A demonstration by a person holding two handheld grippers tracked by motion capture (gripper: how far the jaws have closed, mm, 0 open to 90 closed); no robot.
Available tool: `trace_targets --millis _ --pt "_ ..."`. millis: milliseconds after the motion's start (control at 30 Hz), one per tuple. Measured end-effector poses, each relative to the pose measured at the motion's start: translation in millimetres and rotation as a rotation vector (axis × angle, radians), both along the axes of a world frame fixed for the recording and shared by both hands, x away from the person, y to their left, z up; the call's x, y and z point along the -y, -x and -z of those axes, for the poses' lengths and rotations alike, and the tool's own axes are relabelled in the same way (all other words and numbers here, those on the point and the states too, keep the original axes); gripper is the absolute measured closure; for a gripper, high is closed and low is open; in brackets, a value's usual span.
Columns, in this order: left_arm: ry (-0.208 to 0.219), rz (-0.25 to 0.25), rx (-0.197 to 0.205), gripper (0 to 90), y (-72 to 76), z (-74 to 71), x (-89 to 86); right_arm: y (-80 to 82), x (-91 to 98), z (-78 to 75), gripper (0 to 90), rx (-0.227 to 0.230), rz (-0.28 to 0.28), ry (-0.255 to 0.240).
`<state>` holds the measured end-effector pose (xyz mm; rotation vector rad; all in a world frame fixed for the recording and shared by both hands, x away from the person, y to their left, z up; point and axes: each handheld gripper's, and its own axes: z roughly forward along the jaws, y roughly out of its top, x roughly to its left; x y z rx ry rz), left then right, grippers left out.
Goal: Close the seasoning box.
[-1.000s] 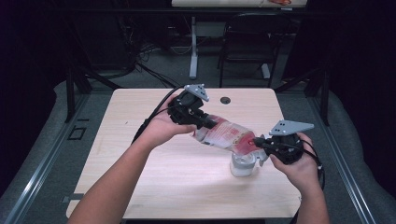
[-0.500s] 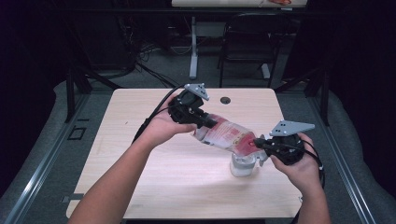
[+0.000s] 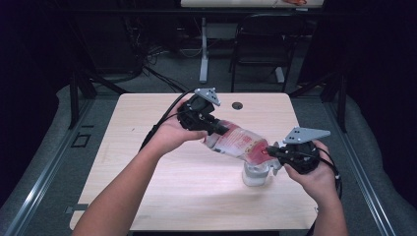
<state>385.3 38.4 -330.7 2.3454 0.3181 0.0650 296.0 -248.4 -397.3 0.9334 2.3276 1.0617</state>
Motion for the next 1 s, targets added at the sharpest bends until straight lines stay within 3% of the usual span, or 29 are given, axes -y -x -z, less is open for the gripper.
trace_targets --millis 1000 --pt "0.000 0.006 0.006 77.1 1.6 -2.3 4.2 -0.9 -0.4 1.5 90.0 -0.003 0.009 0.007"
